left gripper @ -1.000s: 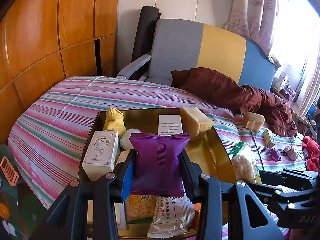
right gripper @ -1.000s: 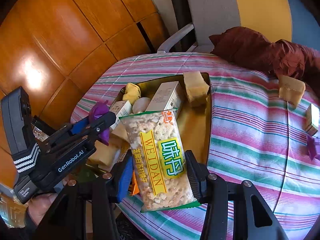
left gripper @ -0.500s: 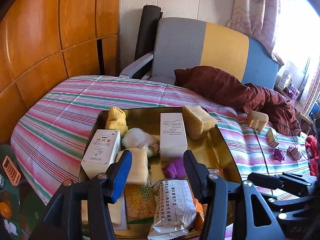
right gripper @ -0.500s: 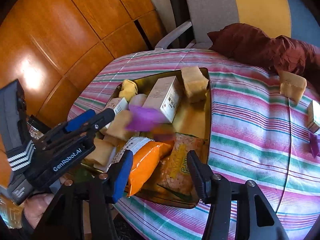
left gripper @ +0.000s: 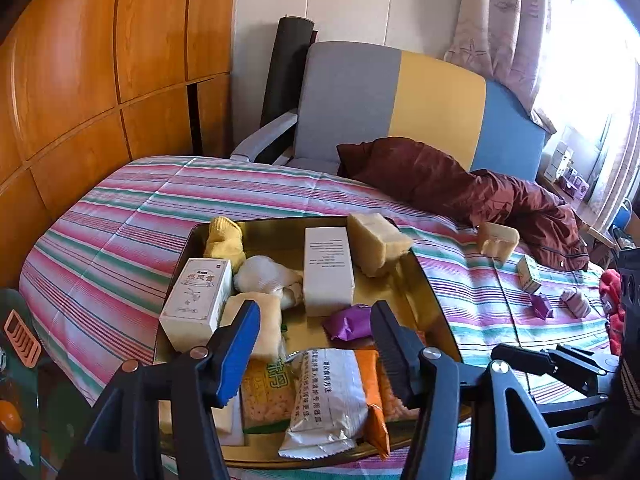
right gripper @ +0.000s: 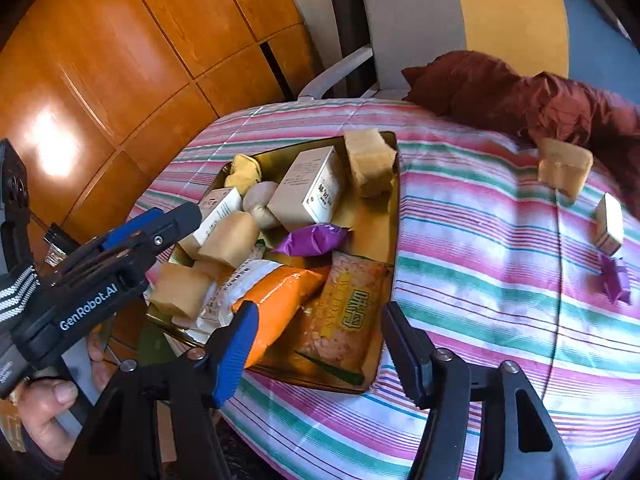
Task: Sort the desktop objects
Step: 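Withdraw both grippers from the tray toward the remaining loose items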
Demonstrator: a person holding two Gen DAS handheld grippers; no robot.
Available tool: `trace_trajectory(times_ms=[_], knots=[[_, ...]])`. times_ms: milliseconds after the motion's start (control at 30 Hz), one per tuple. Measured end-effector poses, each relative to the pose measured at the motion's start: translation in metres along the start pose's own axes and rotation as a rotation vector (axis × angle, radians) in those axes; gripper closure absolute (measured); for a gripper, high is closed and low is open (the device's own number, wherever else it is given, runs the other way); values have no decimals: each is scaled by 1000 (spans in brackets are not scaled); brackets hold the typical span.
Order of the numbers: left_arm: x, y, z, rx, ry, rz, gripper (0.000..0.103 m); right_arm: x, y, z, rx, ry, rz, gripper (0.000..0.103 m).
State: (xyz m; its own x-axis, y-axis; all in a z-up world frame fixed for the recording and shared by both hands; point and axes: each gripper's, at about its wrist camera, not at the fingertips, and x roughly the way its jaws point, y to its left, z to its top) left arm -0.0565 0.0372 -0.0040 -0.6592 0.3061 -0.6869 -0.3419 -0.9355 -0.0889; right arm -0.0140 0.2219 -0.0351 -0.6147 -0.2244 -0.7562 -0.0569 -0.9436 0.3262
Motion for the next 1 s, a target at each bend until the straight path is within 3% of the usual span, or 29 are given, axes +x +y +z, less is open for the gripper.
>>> trace_trajectory(times_ms=[200,1000], knots=[[-5,-10,-1,19,0,-18,44,-13,-8,-2,-10,-33,-39,29],[3,-69,-14,151,55,-94,44,-62,-90,-8,94,-60,-203,24]])
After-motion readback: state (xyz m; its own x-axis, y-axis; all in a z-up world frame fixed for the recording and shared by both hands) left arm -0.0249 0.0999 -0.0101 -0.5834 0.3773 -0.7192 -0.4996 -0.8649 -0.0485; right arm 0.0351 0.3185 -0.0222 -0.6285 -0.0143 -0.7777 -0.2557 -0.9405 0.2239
